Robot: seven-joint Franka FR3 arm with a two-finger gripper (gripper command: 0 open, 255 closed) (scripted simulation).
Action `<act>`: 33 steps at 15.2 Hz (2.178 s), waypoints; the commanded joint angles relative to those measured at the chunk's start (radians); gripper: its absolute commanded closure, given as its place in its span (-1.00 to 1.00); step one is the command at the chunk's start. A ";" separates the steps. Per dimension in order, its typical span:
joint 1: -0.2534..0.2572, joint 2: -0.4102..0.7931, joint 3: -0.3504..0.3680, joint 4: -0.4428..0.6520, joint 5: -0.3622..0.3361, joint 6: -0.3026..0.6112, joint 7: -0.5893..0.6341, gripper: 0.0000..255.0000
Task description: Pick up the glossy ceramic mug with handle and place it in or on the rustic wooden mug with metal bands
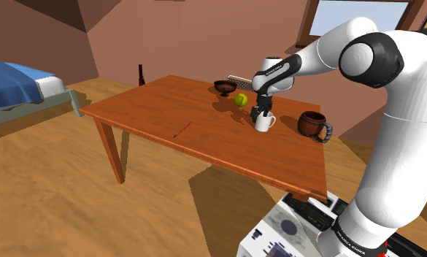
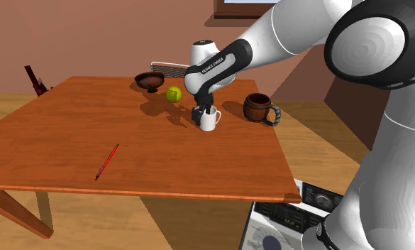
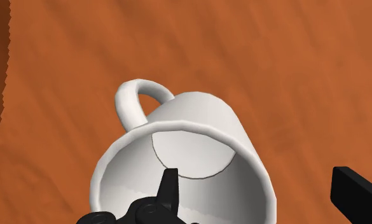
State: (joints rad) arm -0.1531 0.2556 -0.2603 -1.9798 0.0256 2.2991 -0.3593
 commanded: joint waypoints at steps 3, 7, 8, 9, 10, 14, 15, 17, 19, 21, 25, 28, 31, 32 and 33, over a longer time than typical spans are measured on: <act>0.000 0.000 0.000 0.000 0.000 0.000 0.000 1.00; 0.000 0.000 0.000 0.000 0.000 0.000 0.000 1.00; 0.000 0.000 0.000 0.000 0.000 0.000 0.000 1.00; 0.000 0.000 0.000 0.000 0.000 0.000 0.000 1.00; 0.000 0.000 0.000 0.000 0.000 0.000 0.000 1.00; 0.003 -0.027 -0.003 0.021 -0.009 -0.047 0.004 1.00; 0.003 -0.034 -0.003 0.027 -0.011 -0.059 0.005 1.00; 0.004 -0.046 -0.004 0.039 -0.015 -0.083 0.007 1.00; 0.005 -0.057 -0.005 0.052 -0.018 -0.108 0.009 1.00; 0.006 -0.068 -0.006 0.066 -0.021 -0.132 0.010 1.00; 0.007 -0.087 -0.007 0.097 -0.027 -0.181 0.012 1.00; 0.008 -0.099 -0.008 0.123 -0.031 -0.219 0.013 1.00; 0.009 -0.110 -0.008 0.150 -0.033 -0.257 0.014 1.00; 0.009 -0.113 -0.008 0.160 -0.034 -0.269 0.014 1.00; 0.009 -0.116 -0.009 0.170 -0.035 -0.282 0.014 1.00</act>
State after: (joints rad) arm -0.1447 0.1429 -0.2692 -1.8206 -0.0085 2.0307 -0.3465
